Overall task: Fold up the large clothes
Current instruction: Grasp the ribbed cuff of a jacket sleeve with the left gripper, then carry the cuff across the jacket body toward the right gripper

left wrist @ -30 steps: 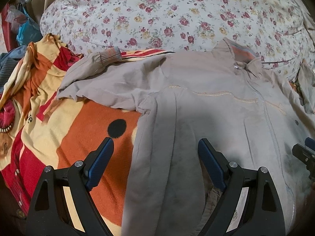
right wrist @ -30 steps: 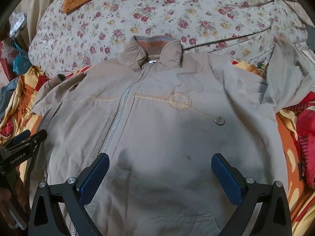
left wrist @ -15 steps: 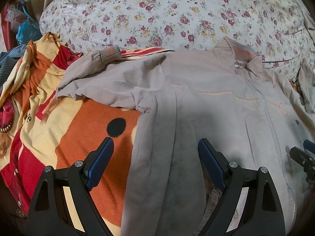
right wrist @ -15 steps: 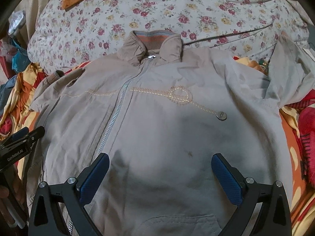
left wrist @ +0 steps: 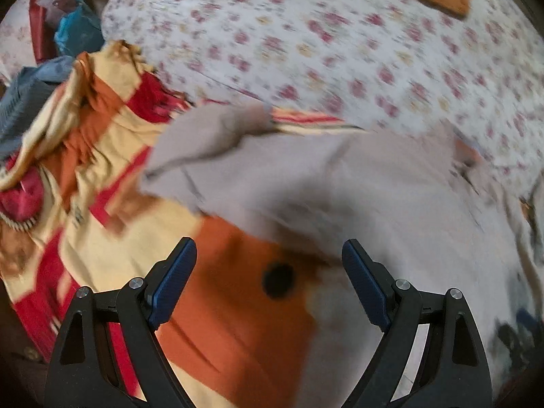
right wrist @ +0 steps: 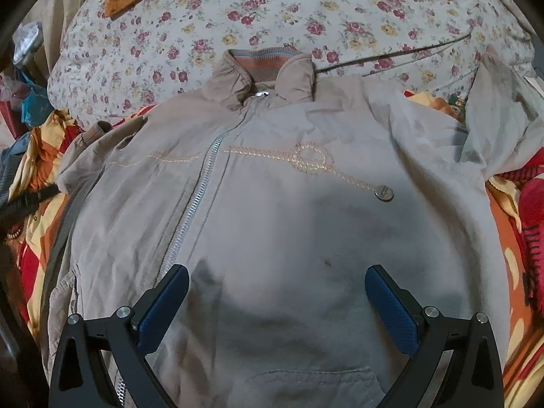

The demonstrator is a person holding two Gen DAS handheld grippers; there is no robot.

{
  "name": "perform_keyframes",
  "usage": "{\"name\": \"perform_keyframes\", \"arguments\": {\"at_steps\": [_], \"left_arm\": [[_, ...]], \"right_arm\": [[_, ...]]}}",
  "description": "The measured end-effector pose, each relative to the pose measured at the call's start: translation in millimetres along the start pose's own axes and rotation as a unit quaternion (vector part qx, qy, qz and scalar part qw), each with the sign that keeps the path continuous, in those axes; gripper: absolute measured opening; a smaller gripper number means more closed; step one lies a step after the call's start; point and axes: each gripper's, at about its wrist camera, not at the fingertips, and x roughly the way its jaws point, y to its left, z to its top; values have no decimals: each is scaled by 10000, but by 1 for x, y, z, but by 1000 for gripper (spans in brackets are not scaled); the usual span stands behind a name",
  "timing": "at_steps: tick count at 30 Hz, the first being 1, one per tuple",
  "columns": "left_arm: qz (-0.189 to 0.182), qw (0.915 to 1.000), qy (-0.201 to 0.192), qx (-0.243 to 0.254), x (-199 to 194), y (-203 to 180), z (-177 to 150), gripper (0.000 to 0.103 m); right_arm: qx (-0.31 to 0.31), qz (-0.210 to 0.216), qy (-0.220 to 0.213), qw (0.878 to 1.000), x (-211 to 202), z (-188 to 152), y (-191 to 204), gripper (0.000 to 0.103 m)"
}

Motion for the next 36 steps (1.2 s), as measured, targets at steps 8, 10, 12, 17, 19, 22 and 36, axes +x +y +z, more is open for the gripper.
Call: {"name": "perform_keyframes", "arguments": {"at_steps": [8, 10, 12, 17, 19, 22, 36], "left_arm": [[753, 9971, 55, 121, 65, 30, 46, 87], [822, 9966, 8, 109, 79, 36, 55, 87], [919, 9955, -86, 198, 88, 37, 64, 87], [1258, 9895, -116, 702, 118, 30, 84, 77], [1169, 9901, 24, 770, 133, 31, 88, 52], [904, 9943, 220, 529, 140, 39, 92, 17], [-2194, 9738, -432, 422, -43, -67, 96, 11]], "right_arm": [[2, 3, 20, 10000, 2, 1, 0, 103], [-77, -37, 36, 10000, 4, 3, 1, 103], [-151, -66, 54, 9998, 6, 3, 2, 103], [-326, -111, 77, 9994, 11, 6, 4, 103], [-408, -129, 71, 9991, 13, 8, 5, 103], [-431, -106, 38, 9990, 14, 8, 5, 103], [388, 244, -348, 9983, -15, 10, -21, 103]]}}
